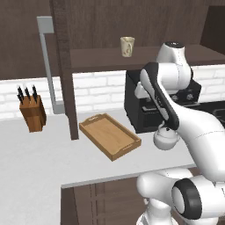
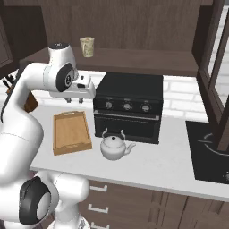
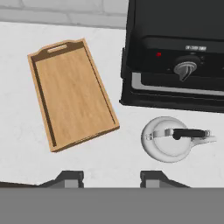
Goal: Pick the kettle from the counter and place it on the tray. Then pick the mug from the cabinet and place it on the tray. Then close the cabinet doors.
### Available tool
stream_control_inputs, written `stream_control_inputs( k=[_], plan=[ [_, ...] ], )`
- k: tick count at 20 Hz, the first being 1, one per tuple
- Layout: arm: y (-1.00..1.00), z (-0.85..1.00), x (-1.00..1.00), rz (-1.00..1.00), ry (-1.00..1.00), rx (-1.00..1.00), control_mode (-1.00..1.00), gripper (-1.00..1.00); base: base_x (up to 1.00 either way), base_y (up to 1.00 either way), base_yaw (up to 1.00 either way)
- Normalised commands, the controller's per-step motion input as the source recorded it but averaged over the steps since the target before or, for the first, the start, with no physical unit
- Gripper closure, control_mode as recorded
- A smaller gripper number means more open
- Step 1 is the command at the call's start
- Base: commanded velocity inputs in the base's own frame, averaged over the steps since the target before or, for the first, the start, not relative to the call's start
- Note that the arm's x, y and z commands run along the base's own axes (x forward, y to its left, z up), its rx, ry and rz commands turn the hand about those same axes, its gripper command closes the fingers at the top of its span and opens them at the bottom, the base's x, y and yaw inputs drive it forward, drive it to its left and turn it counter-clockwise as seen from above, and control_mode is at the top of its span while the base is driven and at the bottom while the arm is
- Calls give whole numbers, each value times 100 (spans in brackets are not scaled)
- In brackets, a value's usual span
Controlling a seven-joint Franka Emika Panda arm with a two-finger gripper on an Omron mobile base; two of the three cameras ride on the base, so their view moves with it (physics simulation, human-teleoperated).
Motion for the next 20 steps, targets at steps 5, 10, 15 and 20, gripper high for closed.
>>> stream_control_inputs(
  k=[5, 10, 15, 20],
  plan=[
    [-11, -3, -22, -3, -6, 0, -100, -100, 0, 0, 0],
    [-46, -24, -59, -18, -7, 1, -100, -100, 0, 0, 0],
    [-33, -19, -36, -21, -1, 1, -100, -100, 0, 0, 0],
    [-25, -15, -2, -32, 0, 3, -100, -100, 0, 0, 0]
  ],
)
